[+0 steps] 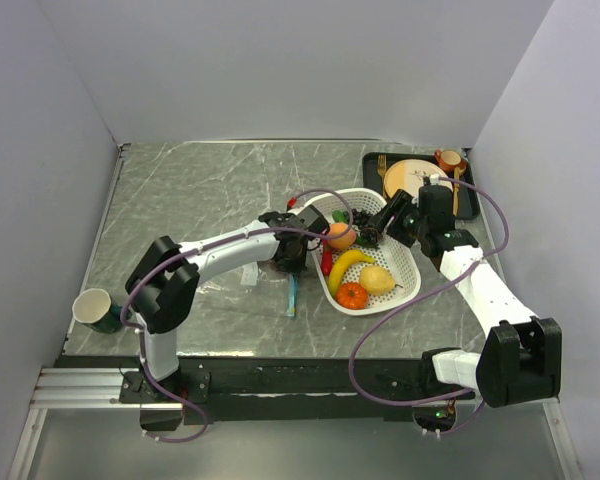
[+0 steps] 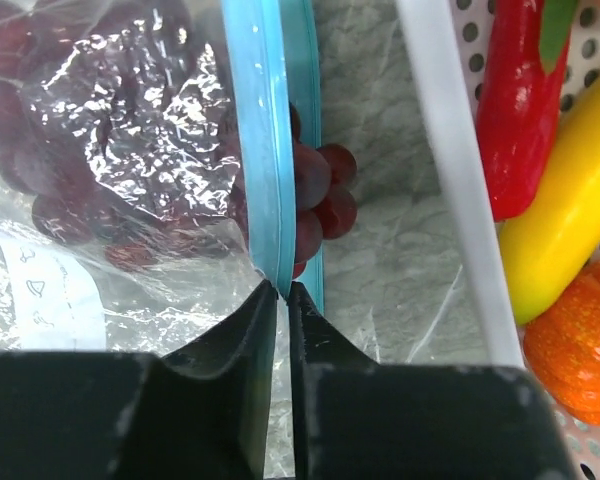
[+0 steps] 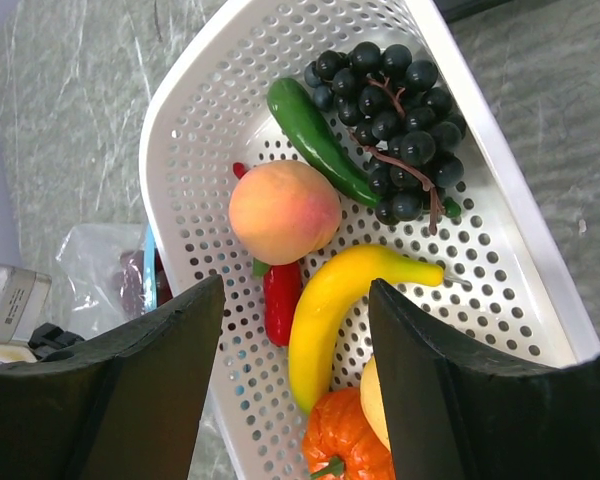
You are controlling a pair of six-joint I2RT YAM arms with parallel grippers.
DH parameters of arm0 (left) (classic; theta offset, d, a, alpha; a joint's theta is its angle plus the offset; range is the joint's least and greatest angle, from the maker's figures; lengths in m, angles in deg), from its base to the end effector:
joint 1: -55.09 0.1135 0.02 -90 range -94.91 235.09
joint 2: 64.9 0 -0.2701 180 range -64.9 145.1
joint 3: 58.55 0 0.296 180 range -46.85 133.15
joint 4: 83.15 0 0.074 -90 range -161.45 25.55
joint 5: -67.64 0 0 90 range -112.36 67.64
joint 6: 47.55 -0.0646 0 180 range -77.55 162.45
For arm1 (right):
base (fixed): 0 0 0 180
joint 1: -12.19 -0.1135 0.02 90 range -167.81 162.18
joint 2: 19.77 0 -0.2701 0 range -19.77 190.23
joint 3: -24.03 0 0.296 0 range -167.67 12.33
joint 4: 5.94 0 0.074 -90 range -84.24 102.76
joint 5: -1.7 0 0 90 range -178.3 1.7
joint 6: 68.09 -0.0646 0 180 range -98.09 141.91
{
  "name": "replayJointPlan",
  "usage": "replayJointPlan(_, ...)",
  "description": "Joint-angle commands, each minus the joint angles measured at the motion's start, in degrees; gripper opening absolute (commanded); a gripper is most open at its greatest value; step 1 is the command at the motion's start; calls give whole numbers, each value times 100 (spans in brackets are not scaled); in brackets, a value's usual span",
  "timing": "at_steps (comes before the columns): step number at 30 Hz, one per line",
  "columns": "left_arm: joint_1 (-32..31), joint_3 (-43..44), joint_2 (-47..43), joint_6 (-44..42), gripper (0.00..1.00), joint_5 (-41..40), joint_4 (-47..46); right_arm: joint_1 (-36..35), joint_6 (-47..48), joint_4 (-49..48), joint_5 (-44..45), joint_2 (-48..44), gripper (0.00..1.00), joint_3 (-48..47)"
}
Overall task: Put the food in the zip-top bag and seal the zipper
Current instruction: Pick up the zipper food storage bag at the center of the board.
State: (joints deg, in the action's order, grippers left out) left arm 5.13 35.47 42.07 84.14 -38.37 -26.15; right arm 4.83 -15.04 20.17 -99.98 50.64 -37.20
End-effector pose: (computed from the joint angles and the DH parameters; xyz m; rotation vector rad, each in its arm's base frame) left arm 0.2928 -0.3208 0.1777 0.1277 2.6969 -0.0777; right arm 0.3293 0.0557 0.2414 0.4587 2.2023 0.6511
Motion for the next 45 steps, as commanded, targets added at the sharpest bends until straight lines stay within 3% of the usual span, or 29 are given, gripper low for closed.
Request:
replayJointPlan(1, 47, -32, -239, 32, 11, -139, -21, 50, 100, -106, -71, -36, 67, -38)
replayJointPlan(8, 47, -6, -502, 41, 1, -210, 67, 50, 127, -106, -176, -1, 67, -65)
replayJointPlan(16, 240, 240, -1460, 58, 1, -473, 234, 24, 109, -457, -1046, 139, 66, -12)
replayJointPlan(21, 679, 109, -2065, 50, 1, -500, 164, -169, 109, -676, -1459, 254, 66, -82)
replayJointPlan(32, 1242, -716, -2533, -12, 1, -280, -144, -1899, -278, -1037, -1777, 1087, 66, -459)
replayJointPlan(40, 1366, -1034, -2647, -65, 1, -60, -408, -2577, 91, -774, -1662, 1510, 62, -926)
replayJointPlan(45, 1374, -1104, -2638, -117, 1, 19, -531, -2955, 39, -746, -1109, 1791, 61, -917)
